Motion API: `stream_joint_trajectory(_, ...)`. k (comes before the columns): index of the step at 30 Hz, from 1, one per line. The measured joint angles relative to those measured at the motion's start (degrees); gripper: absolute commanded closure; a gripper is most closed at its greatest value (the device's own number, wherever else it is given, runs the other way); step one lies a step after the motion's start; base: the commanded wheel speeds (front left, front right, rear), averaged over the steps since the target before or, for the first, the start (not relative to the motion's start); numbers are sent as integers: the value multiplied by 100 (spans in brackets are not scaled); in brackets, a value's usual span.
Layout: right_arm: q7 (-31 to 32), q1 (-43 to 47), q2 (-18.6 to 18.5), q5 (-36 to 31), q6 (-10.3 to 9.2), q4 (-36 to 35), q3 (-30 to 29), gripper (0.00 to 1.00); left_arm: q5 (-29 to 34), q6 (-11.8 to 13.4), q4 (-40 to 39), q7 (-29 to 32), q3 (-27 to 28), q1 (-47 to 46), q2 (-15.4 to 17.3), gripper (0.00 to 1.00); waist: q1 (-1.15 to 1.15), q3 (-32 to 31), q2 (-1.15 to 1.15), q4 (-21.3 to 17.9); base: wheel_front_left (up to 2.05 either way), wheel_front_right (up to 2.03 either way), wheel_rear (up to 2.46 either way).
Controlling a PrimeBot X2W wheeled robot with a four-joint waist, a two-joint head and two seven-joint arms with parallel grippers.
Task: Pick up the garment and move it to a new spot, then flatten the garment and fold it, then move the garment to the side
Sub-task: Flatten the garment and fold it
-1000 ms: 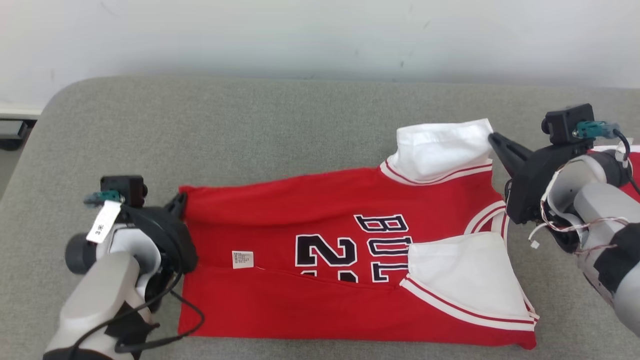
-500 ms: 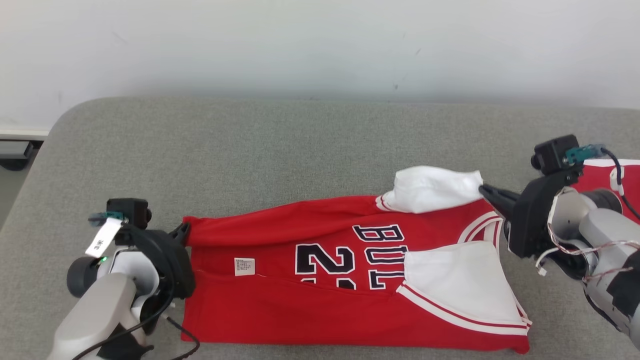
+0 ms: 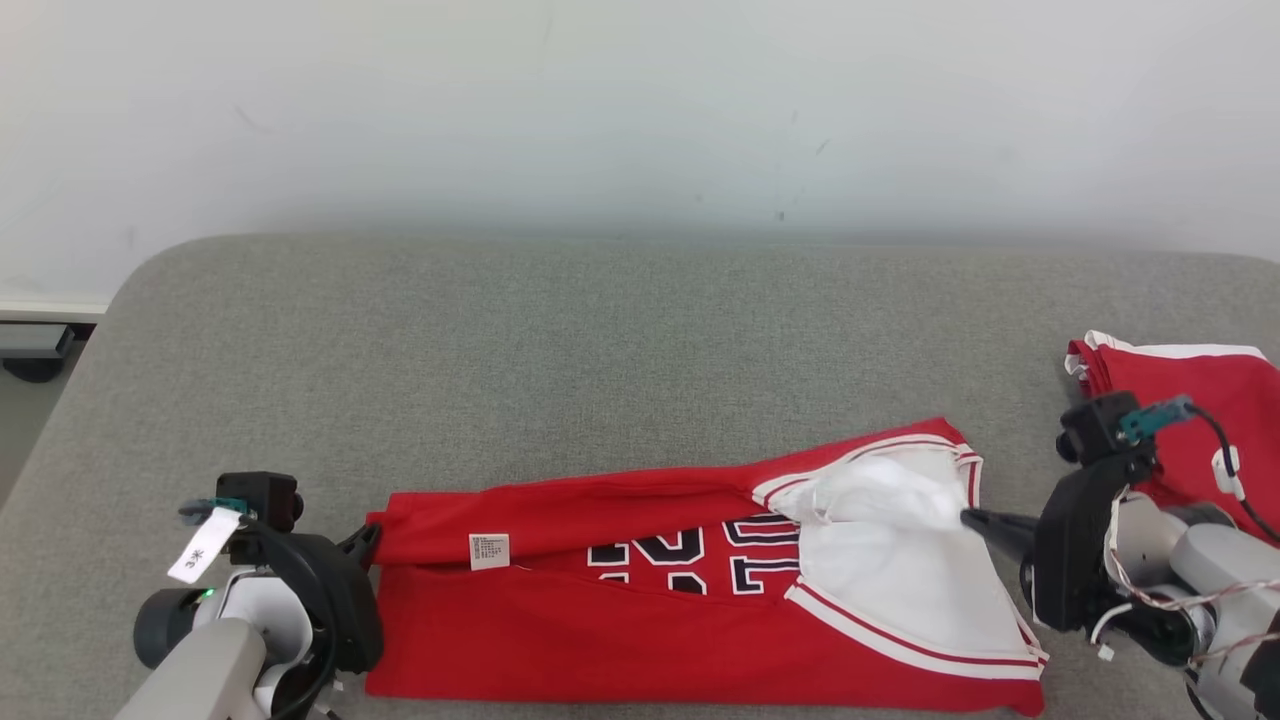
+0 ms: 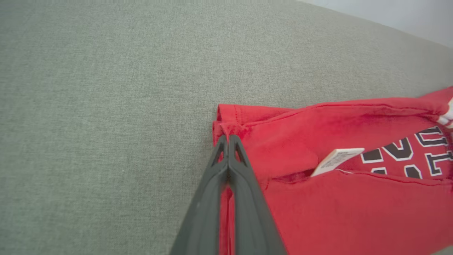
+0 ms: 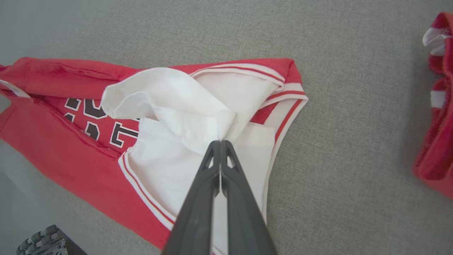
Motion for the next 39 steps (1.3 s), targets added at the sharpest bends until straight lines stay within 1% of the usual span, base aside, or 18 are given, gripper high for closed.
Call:
stream_joint_trajectory(5, 65, 167, -88, 18, 0, -142, 108, 100, -45, 0, -75, -2, -58, 137, 20, 100, 0, -22, 0, -15, 0, 0, 0)
stream_joint_trajectory(11, 126, 377, -101, 16, 0, -221, 313, 100, -62, 0, -100, -57, -130, 237, 37, 100, 1, -13, 0, -36, 0, 0, 0)
stream_joint_trajectory(17, 219, 418, -103, -121, 0, -130, 519, 100, -62, 0, -102, -135, -172, 307, 27, 100, 1, -7, 0, -47, 0, 0, 0)
stream_joint_trajectory(23, 210, 426, -56, -130, 0, 30, 573, 100, -59, 0, -38, -215, -213, 335, -7, 100, 1, -35, 0, -50, 0, 0, 0)
stream_joint_trajectory(24, 204, 432, -35, -132, 0, 46, 583, 70, -45, 0, -16, -226, -220, 335, -7, 100, 1, -49, 1, -50, 0, 0, 0)
stream_joint_trajectory(25, 188, 441, -11, -151, 0, 64, 595, 0, -36, 0, 8, -225, -232, 339, -7, 100, 1, -64, 0, -51, 0, 0, 0)
stream_joint_trajectory(26, 159, 461, 15, -158, 0, 76, 592, 0, -36, 0, 24, -226, -240, 352, -5, 70, 1, -80, 0, -51, 0, 0, 0)
stream_joint_trajectory(27, 130, 503, 41, -145, 0, 83, 563, 0, -35, 3, 31, -232, -244, 376, -7, 0, 1, -93, 0, -52, 0, 0, 0)
stream_joint_trajectory(32, -137, 680, 18, 40, 0, -52, 377, 0, -35, 84, -1, -464, -189, 580, 0, 0, 0, -186, 1, -52, 0, 0, 0)
stream_joint_trajectory(35, -309, 723, -46, 162, 0, -210, 230, 0, -36, 164, -77, -655, -138, 720, 22, 0, 1, -250, 1, -59, 0, 0, 0)
stream_joint_trajectory(39, -619, 900, -199, 244, 0, -357, 58, 0, -36, 267, -222, -939, -87, 982, 131, 0, 0, -346, 0, -85, 0, 0, 0)
